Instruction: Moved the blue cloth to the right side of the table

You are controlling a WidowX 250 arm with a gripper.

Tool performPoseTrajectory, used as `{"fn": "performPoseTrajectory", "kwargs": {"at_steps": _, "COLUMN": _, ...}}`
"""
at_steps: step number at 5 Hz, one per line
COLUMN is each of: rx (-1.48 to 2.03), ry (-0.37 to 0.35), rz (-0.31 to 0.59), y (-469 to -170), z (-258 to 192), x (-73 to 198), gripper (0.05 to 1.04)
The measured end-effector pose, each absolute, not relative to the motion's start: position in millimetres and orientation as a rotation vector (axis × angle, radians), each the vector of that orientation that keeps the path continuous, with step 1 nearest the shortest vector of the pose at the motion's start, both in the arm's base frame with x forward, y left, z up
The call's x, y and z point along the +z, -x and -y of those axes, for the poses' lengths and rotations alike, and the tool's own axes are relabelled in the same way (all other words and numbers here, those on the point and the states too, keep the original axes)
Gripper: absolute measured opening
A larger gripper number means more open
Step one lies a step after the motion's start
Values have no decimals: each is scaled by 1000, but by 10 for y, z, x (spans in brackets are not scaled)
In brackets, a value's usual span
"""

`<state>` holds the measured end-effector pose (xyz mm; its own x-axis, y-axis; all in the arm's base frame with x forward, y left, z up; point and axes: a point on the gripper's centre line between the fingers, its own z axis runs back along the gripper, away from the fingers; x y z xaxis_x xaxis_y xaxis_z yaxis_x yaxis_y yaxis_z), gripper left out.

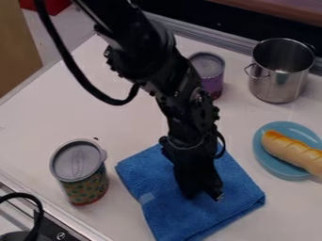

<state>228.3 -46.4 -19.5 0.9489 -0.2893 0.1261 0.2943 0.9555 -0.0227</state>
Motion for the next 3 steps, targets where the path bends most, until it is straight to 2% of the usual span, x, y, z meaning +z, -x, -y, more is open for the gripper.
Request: {"fn": "performPoseTrajectory", "kwargs": {"at_steps": 3, "rx": -208, "ry": 4, "rz": 152, "y": -2724, "z": 199, "x": -190, "gripper": 52}}
